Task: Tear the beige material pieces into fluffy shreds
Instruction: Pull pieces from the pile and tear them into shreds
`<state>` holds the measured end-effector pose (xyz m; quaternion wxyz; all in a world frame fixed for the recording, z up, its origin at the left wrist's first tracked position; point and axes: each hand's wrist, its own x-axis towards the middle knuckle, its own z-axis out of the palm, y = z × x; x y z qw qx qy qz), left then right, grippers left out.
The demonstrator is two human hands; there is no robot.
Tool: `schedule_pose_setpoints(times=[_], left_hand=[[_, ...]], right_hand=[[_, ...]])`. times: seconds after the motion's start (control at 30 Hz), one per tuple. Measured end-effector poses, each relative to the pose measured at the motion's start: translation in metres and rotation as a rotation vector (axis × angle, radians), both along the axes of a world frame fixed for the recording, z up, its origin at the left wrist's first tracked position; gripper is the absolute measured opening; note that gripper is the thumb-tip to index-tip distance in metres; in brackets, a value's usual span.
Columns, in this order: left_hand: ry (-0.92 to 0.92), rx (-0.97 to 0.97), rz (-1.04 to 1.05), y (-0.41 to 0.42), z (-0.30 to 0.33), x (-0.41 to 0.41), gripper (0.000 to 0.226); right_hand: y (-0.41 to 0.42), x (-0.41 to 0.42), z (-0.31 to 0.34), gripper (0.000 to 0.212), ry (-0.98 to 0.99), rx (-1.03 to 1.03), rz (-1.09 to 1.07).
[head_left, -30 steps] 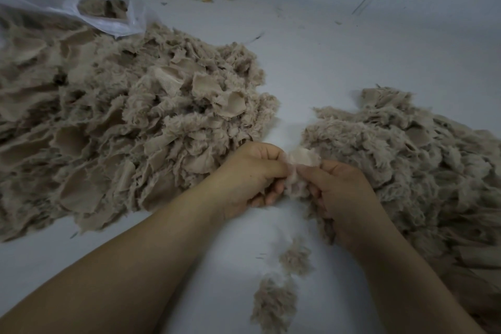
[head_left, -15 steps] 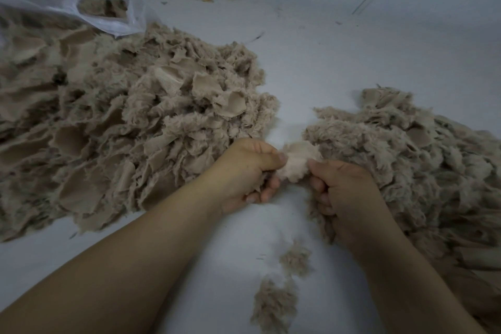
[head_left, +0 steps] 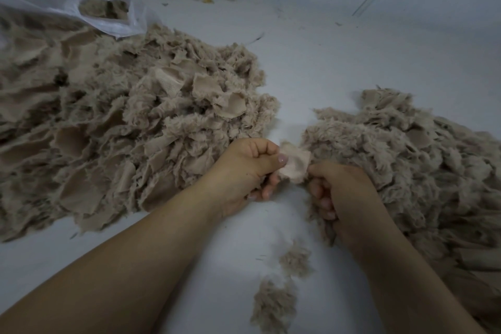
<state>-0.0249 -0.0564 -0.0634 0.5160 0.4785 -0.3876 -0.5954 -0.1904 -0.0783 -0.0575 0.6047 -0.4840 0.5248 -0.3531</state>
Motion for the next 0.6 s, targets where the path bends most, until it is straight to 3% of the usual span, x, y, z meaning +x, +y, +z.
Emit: schedule_pose_setpoints(times=[0.2,0.37,0.4,0.47,0.53,0.6], left_hand=[[-0.011,-0.02,0.025,0.0004,-0.001,-0.0015,0.015],[0.156,-0.036,0.169,-0.0024,0.001,-0.0012,0.011],[0.142,-0.024,0.14,-0.0023,0.0028,-0.0001,0.018],[-0.083,0.014,-0.021,0.0006,0.0067,0.0012,0.034],[-0.237,0.018,-0.107,0.0028,0.0083,-0.0017,0.035],[-0.094,-0.036,0.116,0.0011,0.0072,-0.0025,0.032]], right_hand=[[0.0029,-0.0001,0.0006,0.053,0.052,-0.034,0.052],[0.003,-0.0016,-0.0004,0.054,0.03,-0.037,0.022],[0.0031,-0.0016,-0.0003,0.052,0.028,-0.038,0.024],[0.0036,-0.0017,-0.0006,0.05,0.018,-0.03,0.036],[0.0032,-0.001,-0.0002,0.045,-0.001,-0.013,0.033],[0.0012,0.0003,0.001,0.038,-0.044,0.012,-0.01]])
